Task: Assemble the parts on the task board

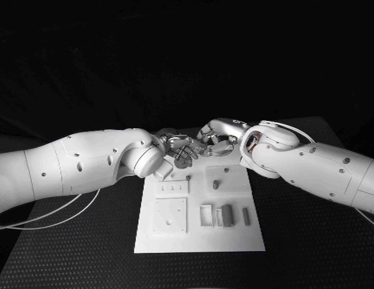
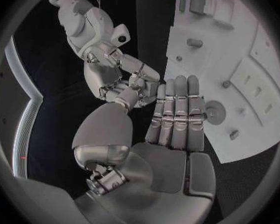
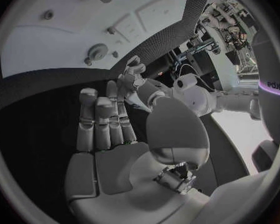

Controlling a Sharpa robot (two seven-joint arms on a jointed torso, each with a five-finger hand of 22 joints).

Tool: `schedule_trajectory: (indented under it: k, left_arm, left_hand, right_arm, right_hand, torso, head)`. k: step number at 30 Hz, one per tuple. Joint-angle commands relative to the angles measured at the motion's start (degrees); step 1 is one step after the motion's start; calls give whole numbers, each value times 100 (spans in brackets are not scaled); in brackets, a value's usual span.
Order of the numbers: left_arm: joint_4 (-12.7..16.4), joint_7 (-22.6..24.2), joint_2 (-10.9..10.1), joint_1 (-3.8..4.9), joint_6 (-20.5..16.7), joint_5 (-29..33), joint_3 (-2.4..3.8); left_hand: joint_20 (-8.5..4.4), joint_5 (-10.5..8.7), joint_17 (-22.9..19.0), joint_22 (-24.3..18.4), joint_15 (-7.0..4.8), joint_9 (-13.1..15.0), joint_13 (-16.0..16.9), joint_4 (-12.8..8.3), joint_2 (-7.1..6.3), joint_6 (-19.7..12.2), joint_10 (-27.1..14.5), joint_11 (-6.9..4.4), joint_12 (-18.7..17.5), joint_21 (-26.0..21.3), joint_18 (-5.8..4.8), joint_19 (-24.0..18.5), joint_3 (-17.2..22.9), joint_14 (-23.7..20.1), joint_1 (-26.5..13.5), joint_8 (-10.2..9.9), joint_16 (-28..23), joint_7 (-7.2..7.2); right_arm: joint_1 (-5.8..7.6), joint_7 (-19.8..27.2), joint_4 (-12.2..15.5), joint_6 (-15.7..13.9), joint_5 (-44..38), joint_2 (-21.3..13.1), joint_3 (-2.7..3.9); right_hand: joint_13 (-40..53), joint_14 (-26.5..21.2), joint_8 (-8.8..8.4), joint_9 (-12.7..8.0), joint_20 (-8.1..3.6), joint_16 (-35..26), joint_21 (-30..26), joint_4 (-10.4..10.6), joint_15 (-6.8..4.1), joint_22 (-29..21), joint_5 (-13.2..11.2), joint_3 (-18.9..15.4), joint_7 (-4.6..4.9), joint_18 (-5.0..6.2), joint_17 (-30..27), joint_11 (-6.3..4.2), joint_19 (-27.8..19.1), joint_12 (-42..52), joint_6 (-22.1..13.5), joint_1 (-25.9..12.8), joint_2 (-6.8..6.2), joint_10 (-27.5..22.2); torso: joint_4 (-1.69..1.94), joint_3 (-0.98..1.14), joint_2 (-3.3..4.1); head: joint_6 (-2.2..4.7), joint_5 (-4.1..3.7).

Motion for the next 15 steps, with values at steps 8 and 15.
schedule_trajectory:
  k: [8,15]
  left_arm:
    - [16,60,30,10,17,93,10]
    - [37,54,40,10,86,162,10]
  left_hand:
    - [-8,-2,8,41,-11,15,34,13,-8,55,58,8,30,28,14,48,95,21,-24,10,57,-6]
    - [-5,-2,-2,76,-2,19,54,39,-135,33,37,19,9,20,3,25,70,-7,-212,-4,63,7]
  right_arm:
    - [-8,43,122,139,-29,26,-40]
    - [-11,22,101,160,-37,46,-57]
  right_hand:
    - [-9,-45,40,7,-44,-11,-32,-8,-12,91,33,-11,52,172,-10,61,-6,-42,35,-40,1,259]
    - [-10,-47,41,8,-44,-13,-34,-9,-13,91,34,-10,51,172,-11,59,-7,-46,37,-40,4,265]
  torso:
    - [2,4,-1]
    - [6,0,1]
  head:
    - [-23,2]
    - [-26,-7]
